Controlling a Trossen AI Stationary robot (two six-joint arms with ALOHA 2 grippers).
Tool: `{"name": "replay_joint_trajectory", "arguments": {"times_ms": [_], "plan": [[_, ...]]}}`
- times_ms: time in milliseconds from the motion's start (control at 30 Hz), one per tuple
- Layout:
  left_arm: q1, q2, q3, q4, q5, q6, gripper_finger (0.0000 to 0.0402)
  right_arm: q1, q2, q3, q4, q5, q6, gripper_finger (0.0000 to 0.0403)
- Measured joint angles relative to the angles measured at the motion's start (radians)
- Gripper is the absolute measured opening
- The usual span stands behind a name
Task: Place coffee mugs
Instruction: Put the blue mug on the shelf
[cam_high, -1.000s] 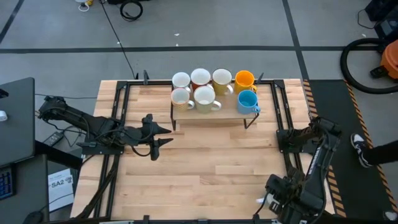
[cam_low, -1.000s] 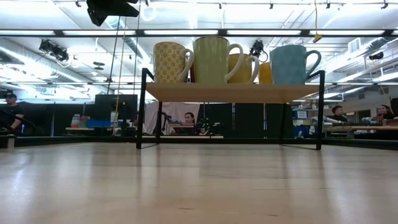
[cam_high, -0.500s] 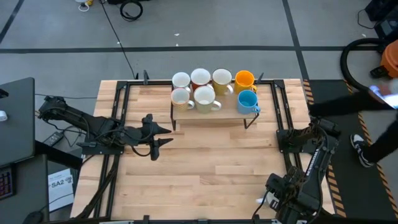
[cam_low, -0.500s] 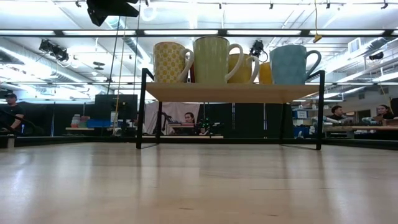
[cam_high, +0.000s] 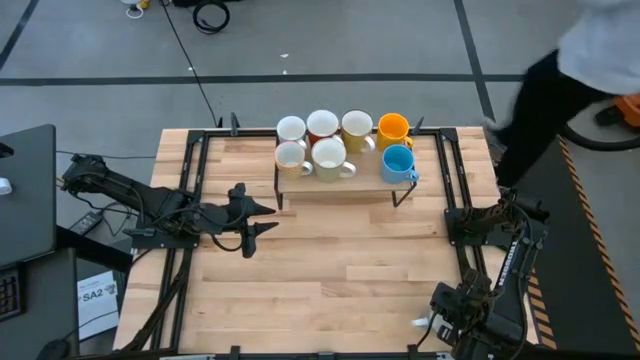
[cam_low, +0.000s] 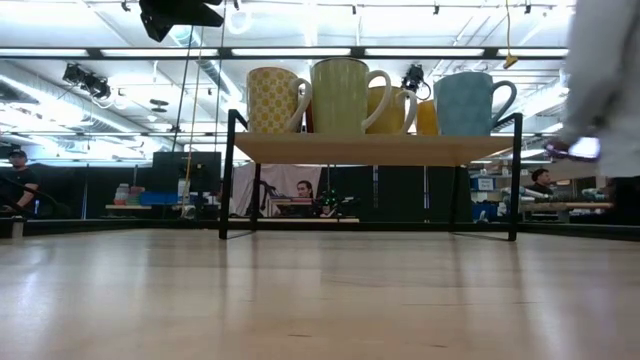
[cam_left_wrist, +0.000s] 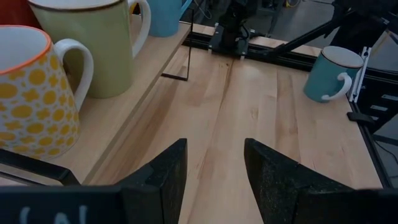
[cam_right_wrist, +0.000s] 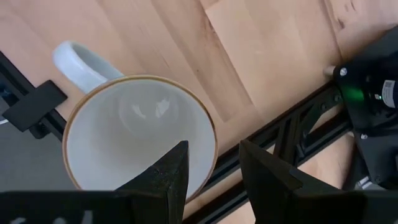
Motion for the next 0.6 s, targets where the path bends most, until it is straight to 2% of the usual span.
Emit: {"name": "replay_joint_trajectory", "arguments": {"times_ms": [367, 600], "plan": [[0.000, 0.000, 0.000, 0.000, 0.000, 0.000, 0.0167, 0.009, 0.000, -0.002, 0.019, 0.045, 0.000, 0.0148], [0.000, 0.000, 0.000, 0.000, 0.000, 0.000, 0.0167, 0.008, 0.000, -0.090, 0.125, 0.043, -0.030, 0.0148]]}}
